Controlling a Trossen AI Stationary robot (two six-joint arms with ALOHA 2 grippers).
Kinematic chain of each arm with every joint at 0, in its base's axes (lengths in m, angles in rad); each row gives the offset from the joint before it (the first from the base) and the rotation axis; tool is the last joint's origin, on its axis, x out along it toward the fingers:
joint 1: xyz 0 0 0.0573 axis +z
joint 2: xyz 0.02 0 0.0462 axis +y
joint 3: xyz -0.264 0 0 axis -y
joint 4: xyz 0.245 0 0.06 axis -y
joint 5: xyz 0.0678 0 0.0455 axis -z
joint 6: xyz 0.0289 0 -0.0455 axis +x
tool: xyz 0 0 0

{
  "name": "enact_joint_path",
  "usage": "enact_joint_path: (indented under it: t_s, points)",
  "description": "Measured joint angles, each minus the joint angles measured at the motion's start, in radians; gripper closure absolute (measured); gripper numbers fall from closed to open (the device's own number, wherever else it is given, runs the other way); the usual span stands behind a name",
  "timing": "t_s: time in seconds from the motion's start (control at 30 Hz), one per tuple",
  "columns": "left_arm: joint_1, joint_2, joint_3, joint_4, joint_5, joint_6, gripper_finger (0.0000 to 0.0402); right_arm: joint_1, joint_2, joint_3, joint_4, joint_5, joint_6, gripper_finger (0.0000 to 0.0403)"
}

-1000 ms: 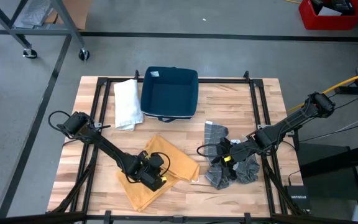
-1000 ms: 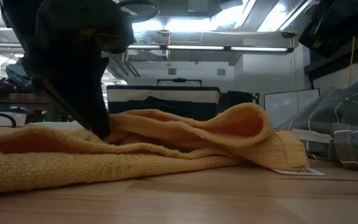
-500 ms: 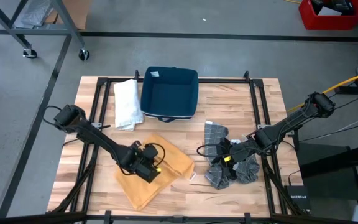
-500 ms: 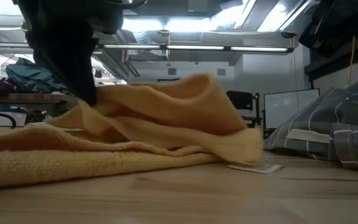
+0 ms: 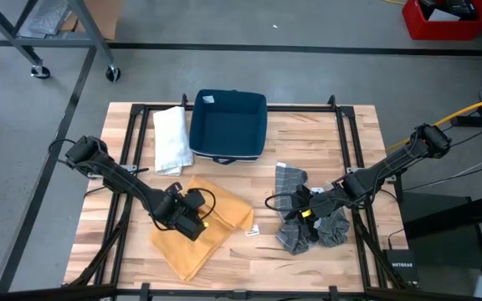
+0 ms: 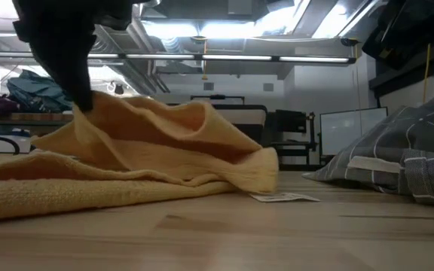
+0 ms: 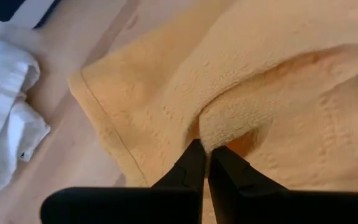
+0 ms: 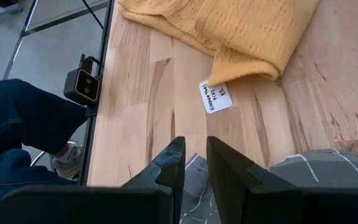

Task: Fold towel
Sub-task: Fold the yellow towel

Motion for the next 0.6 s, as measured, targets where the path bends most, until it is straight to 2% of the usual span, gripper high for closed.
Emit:
enact_joint_path:
  t_s: [0.27,0.6]
  points:
    - [-0.007,0.000,0.000,-0.015,0.107,0.104,0.0400,0.000,0.000,0.000,0.000,0.000,0.000,0.0331]
    - [-0.051,-0.036,0.000,-0.124,0.142,0.121,0.0401,0.000,0.000,0.000,0.000,-0.001,0.000,0.0331]
